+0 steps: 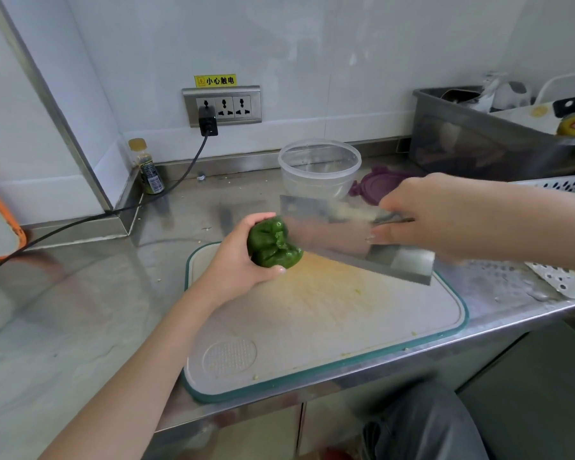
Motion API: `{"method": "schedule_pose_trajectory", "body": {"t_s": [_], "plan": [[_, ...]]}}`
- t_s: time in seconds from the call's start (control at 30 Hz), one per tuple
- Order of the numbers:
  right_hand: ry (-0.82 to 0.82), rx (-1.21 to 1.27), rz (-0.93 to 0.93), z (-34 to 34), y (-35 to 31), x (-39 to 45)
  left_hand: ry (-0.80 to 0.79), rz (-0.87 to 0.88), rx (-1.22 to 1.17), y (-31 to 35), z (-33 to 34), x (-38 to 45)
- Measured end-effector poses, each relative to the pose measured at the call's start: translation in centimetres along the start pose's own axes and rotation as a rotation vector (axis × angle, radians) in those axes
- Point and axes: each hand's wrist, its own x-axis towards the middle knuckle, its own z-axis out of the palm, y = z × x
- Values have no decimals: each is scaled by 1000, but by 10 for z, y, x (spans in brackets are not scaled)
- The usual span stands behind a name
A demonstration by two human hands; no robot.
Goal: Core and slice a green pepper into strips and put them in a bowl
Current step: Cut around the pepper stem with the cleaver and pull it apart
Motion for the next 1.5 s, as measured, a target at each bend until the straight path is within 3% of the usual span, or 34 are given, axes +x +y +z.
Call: {"method": "schedule_pose_trajectory", "body": {"t_s": [0.1,0.27,0.4,0.53,0.63,0.7,0.8,0.9,1.17,1.5], "plan": [[63,80,107,7,29,10,-12,28,-67,-1,-6,2],[29,397,200,69,53,44,-53,92,-228,1,-3,4],[156,374,203,107,47,73,-78,72,-361,2,-3,3],[171,320,291,128,34,94,-72,66,-350,0,-3,6],[404,293,264,125,18,94,-68,50,-339,-1,-4,6],[517,590,85,113,-2,88,-73,55,-314,-1,-4,6],[191,1080,-85,92,-37,80,-105,63,-271,1,-2,5],[19,1084,-147,90,-54,86,-148,57,-260,2,0,2],[50,1131,-201,101,-48,88,-218,58,-230,3,2,1],[45,917,-232,95,-51,89,-197,30,-262,4,4,-1]]}}
